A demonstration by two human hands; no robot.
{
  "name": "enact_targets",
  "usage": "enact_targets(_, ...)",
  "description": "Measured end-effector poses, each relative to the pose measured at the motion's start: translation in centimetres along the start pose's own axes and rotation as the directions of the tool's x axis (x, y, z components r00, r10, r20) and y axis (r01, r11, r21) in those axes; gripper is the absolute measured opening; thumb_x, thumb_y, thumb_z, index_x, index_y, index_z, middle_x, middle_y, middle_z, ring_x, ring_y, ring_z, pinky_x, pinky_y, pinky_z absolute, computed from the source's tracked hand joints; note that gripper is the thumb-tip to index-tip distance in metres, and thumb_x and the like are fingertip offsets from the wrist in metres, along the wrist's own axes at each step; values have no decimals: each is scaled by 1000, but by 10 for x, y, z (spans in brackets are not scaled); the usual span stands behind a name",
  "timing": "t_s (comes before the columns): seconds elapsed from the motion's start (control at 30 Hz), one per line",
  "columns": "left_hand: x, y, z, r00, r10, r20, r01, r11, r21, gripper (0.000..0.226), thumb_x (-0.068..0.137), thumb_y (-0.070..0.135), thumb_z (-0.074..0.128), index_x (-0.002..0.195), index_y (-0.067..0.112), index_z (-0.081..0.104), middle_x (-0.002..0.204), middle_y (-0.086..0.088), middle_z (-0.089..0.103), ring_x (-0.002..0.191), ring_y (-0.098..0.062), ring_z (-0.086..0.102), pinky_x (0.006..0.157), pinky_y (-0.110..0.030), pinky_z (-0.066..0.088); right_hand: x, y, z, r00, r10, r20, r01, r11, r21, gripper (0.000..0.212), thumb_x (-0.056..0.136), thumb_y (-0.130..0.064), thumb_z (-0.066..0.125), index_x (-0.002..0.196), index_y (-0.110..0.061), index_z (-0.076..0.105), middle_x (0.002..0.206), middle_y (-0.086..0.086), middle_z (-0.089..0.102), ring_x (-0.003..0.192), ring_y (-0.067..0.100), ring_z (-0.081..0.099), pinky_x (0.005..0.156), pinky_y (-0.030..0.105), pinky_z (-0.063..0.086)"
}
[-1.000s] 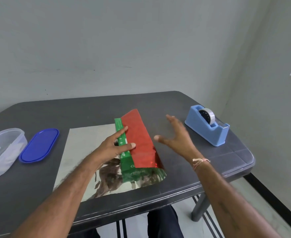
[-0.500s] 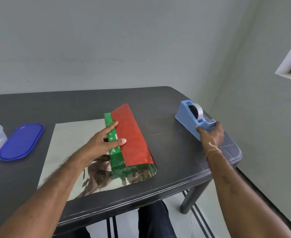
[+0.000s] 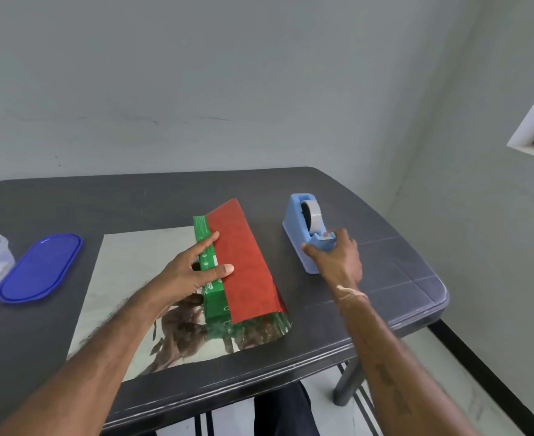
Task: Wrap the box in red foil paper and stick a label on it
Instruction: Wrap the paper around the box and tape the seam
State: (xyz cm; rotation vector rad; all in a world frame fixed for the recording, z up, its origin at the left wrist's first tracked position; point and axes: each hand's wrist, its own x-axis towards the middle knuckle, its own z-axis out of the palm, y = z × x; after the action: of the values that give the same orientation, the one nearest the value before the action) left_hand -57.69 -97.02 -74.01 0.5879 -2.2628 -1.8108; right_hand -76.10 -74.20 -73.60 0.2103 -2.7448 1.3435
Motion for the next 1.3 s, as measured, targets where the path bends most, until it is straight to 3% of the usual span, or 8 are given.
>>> enact_targets(0.13, 1, -3, -7, 1000, -12, -2, 12, 1000, -10, 92, 69, 53, 85, 148, 56, 39, 141, 15, 48, 142, -20, 44, 120, -47, 35, 20, -11, -25, 961, 84, 264, -152, 957, 248, 35, 87, -47, 77, 103, -17, 68, 117, 8, 66, 101, 23, 65, 82, 44, 62)
enact_targets(0.27, 2, -7, -10, 1000, -12, 10, 12, 1000, -16, 103, 54, 68, 90, 144, 60, 41, 144, 15, 51, 139, -19, 48, 119, -47, 36, 35, -25, -41, 890, 139, 433, -256, 941, 223, 44, 93, -33, 75, 122, -2, 64, 134, 15, 57, 118, 35, 61, 84, 44, 62)
enact_targets(0.4, 2, -3, -6, 1000, -6, 21, 7, 999, -37, 109, 46, 70, 88, 144, 60, 41, 146, 13, 50, 139, -20, 48, 118, -47, 39, 47, -38, -49, 843, 196, 501, -327, 926, 189, 53, 95, -19, 74, 137, 6, 52, 136, 19, 52, 116, 42, 63, 86, 52, 62)
enact_targets(0.67, 1, -2, -6, 1000, 4, 16, -3, 999, -35, 101, 61, 61, 89, 148, 55, 39, 155, 8, 45, 143, -19, 42, 120, -46, 36, 49, -46, -42, 842, 255, 476, -406, 880, 246, 51, 96, -13, 71, 140, 4, 53, 132, 17, 49, 116, 45, 59, 83, 63, 59)
enact_targets(0.77, 0, -3, -6, 1000, 7, 21, -6, 999, -32, 109, 51, 70, 89, 147, 57, 40, 154, 9, 47, 143, -17, 41, 120, -45, 35, 48, -44, -41, 839, 263, 477, -433, 853, 291, 50, 95, -14, 72, 140, 2, 55, 132, 16, 51, 116, 43, 61, 84, 64, 59)
enact_targets(0.97, -1, 0, -5, 1000, -8, 11, 8, 998, -63, 95, 68, 49, 86, 150, 52, 39, 149, 4, 49, 139, -19, 45, 112, -35, 41, 42, -32, -36, 857, 251, 450, -429, 831, 355, 47, 92, -19, 75, 132, 1, 59, 135, 16, 54, 115, 40, 63, 80, 58, 62)
enact_targets(1.2, -6, 7, -3, 1000, -2, 1, 2, 1000, -24, 94, 70, 48, 82, 152, 51, 37, 153, 5, 46, 143, -18, 38, 118, -39, 35, 37, -21, -33, 874, 254, 415, -430, 801, 416, 26, 90, -17, 72, 111, -2, 68, 131, 18, 59, 116, 37, 64, 91, 55, 60)
enact_targets(1.3, -8, 8, -1, 1000, 1, -1, -1, 1000, -6, 92, 72, 48, 82, 152, 50, 36, 157, 5, 42, 147, -18, 33, 119, -40, 31, 36, -14, -34, 878, 245, 411, -427, 789, 442, 33, 89, -15, 74, 117, 1, 68, 131, 19, 59, 117, 37, 64, 86, 49, 63)
